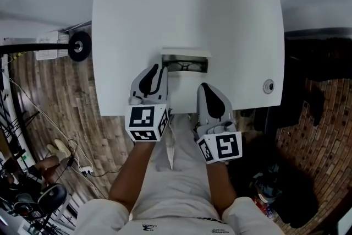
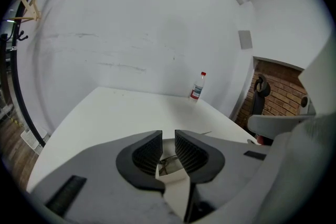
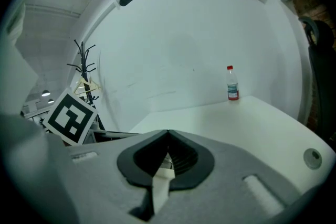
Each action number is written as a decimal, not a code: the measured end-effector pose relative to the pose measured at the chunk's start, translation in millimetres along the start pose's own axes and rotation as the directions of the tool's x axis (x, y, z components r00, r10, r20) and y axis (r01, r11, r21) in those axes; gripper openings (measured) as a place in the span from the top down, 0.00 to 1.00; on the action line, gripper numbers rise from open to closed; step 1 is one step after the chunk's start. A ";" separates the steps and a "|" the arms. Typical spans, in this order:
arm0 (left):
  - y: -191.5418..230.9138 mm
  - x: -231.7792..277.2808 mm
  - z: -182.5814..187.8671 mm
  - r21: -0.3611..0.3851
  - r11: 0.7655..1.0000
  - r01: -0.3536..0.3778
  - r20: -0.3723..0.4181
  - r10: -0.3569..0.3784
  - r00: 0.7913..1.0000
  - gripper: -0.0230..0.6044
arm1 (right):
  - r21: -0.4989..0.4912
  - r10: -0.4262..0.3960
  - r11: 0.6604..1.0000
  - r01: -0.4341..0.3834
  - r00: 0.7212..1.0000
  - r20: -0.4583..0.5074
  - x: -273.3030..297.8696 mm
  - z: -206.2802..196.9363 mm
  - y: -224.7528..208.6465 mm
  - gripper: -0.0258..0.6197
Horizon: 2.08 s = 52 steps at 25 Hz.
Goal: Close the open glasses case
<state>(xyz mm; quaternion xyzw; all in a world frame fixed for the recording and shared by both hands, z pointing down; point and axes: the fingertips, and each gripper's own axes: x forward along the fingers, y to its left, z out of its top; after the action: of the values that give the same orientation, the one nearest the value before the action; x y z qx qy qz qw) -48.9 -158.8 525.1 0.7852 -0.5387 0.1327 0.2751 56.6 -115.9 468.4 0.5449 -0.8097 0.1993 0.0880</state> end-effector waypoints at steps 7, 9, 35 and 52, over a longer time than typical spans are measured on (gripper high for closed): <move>10.1 18.3 -10.2 -0.010 1.000 0.030 -0.039 -0.030 0.999 0.84 | 0.006 0.002 1.000 -0.002 1.000 -0.020 10.8 -12.3 -1.5 0.96; 13.0 23.4 -12.6 -0.007 0.999 0.034 -0.050 -0.034 0.998 0.84 | 0.007 0.003 1.000 -0.003 1.000 -0.026 13.6 -15.0 -1.5 0.96; 23.8 57.1 -24.5 -0.007 0.993 0.118 -0.136 -0.118 0.984 0.84 | -0.002 0.004 1.000 -0.004 0.999 -0.049 34.7 -24.4 -4.6 0.96; 22.6 55.2 -25.3 0.017 0.991 0.130 -0.155 -0.126 0.980 0.88 | 0.012 0.016 1.000 -0.015 0.998 -0.069 36.6 -29.0 -1.9 0.96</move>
<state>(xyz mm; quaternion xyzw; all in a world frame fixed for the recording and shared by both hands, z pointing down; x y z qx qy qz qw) -46.2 -192.9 580.1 0.8093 -0.4625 0.1822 0.3130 41.9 -135.4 508.3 0.5319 -0.8093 0.2231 0.1113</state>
